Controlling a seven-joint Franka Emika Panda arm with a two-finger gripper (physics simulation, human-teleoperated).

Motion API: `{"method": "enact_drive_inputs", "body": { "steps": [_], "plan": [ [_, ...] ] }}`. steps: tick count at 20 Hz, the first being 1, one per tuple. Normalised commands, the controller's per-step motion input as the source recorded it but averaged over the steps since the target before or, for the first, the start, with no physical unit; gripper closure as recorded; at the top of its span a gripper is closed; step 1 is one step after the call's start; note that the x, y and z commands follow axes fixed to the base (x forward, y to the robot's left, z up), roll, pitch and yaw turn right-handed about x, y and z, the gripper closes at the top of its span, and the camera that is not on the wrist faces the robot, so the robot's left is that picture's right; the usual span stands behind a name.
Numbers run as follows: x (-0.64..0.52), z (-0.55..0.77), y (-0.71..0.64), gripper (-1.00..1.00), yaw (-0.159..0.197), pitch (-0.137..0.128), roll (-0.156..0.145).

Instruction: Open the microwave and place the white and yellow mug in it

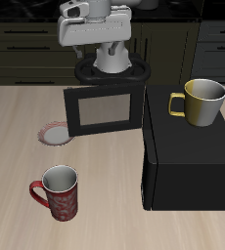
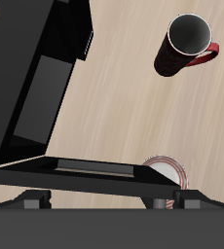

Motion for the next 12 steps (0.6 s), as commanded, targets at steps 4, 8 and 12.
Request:
{"method": "enact_drive_inputs", "body": {
  "steps": [4, 8, 12],
  "plan": [
    [0.46, 0.2, 0.06, -1.0, -0.107, 0.067, -0.041],
    [0.36, 0.1, 0.26, -1.0, 0.005, 0.01, 0.005],
    [0.13, 0.05, 0.37, -1.0, -0.031, 0.009, 0.021]
  ]
}}
